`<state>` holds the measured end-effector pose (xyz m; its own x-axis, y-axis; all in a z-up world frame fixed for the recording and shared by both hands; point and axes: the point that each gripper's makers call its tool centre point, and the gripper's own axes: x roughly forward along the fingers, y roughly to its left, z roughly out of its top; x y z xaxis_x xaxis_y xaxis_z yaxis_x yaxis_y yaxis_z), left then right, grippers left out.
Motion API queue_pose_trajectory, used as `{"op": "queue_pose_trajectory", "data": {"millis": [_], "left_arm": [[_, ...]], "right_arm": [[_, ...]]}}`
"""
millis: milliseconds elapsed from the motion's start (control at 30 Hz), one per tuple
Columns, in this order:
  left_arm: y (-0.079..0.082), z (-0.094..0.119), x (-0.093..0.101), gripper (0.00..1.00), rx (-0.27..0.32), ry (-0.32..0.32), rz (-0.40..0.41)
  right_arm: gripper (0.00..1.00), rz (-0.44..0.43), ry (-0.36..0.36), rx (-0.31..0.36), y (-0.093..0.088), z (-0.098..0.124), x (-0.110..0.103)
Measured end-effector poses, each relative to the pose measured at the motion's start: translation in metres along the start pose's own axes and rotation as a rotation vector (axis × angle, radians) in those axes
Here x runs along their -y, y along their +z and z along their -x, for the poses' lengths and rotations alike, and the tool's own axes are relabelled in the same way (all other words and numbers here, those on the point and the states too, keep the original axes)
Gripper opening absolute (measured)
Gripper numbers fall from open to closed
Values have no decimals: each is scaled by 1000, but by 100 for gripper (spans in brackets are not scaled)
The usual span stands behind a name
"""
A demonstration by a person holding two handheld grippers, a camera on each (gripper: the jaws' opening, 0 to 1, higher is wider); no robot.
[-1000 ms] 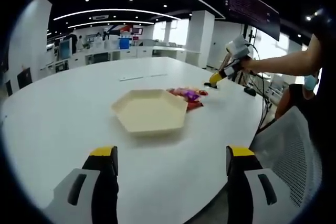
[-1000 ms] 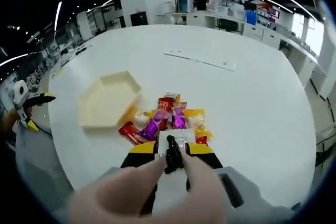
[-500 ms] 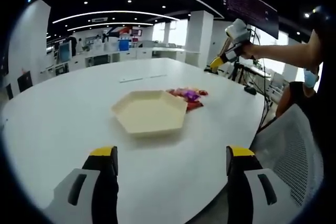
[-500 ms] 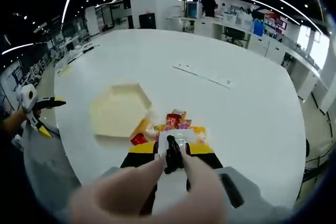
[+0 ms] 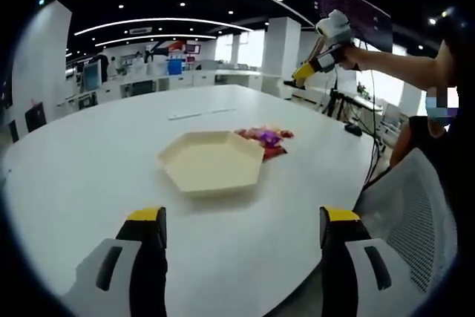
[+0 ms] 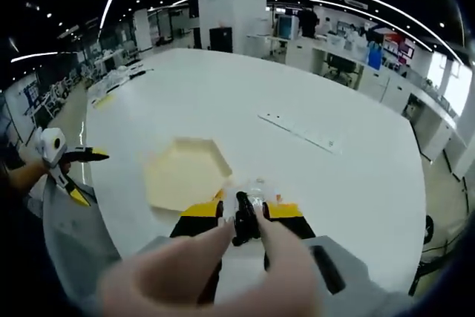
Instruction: Place the target food into the container with the food tongs after gripping and lifting it, then release it inside without dropping or visibly crushing the food.
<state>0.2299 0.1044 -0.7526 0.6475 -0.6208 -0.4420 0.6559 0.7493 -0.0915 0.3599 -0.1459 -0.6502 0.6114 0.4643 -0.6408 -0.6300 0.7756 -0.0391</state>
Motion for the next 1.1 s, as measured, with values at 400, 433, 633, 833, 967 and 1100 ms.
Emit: {"op": "queue_pose_trajectory", "data": {"millis": [400,433,633,833,967,1100], "left_arm": [[2,1,1,82,6,1,-7],[2,1,0,82,8,3,-7],[2,1,0,81,9,7,-12],[4,3,-1,81,20,15,-7],[4,3,-2,80,20,18,-8],[5,3,-3,80,25,20,-7]], "right_arm": [[20,63,41,32,35,-6,-26],[20,69,48,33,39,-8,-29],[20,102,83,42,56,-20,-46],[20,126,115,50,70,-31,-61],[20,139,132,52,76,-38,-69],[20,154,152,56,83,-44,-79]]}}
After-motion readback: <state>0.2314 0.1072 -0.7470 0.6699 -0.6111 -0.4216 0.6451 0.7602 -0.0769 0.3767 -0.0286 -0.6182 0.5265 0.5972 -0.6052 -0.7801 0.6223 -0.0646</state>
